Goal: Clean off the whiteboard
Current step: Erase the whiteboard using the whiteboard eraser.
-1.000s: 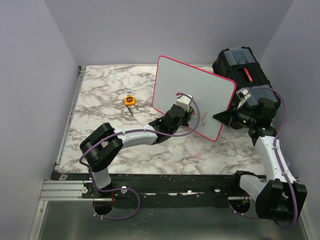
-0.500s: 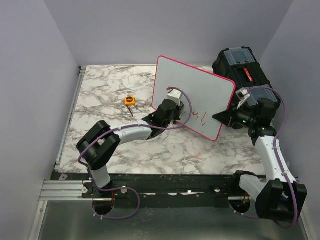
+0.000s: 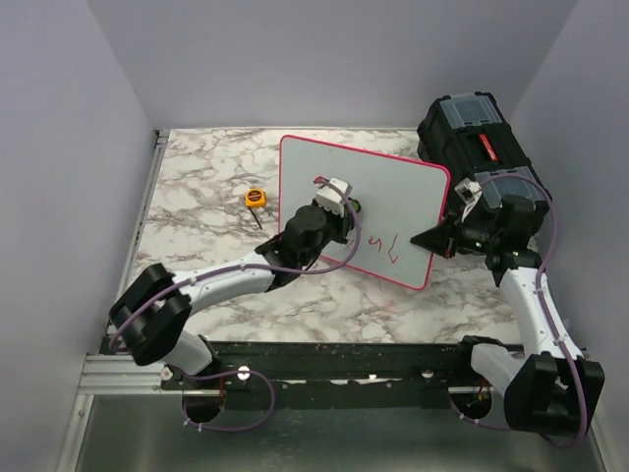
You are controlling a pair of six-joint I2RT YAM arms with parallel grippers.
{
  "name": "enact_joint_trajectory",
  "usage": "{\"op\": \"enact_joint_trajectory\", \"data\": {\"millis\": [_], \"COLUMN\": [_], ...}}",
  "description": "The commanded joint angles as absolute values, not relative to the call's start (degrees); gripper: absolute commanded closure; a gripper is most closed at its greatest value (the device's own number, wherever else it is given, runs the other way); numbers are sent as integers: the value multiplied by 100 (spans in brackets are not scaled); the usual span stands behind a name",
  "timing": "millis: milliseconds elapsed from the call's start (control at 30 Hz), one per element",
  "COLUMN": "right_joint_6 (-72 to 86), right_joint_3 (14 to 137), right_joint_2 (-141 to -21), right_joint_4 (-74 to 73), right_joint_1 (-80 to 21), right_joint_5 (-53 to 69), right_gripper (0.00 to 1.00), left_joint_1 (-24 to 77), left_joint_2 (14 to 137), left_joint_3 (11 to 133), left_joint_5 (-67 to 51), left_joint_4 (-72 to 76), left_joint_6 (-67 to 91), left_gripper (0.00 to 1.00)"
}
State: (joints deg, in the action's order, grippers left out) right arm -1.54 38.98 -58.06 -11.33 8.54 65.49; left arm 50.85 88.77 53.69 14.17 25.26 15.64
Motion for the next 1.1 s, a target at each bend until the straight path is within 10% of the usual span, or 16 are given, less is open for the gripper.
{"op": "enact_joint_trajectory", "data": {"millis": [0,1067], "right_joint_6": [-230,-237], "right_joint_3": [3940,3911], "right_joint_2": [-5650,-5607], "right_joint_4": [-862,-861], "right_joint_1": [795,792], "right_joint_5": [7357,6961], "right_gripper": [100,100], "left_joint_1": [5124,5872], "left_joint_2": [7805,8784], "left_joint_3": [4660,4512], "left_joint_5": [1238,2189], "left_joint_4": [2723,1481], "left_joint_6": [1488,2068], "left_gripper": [100,100]}}
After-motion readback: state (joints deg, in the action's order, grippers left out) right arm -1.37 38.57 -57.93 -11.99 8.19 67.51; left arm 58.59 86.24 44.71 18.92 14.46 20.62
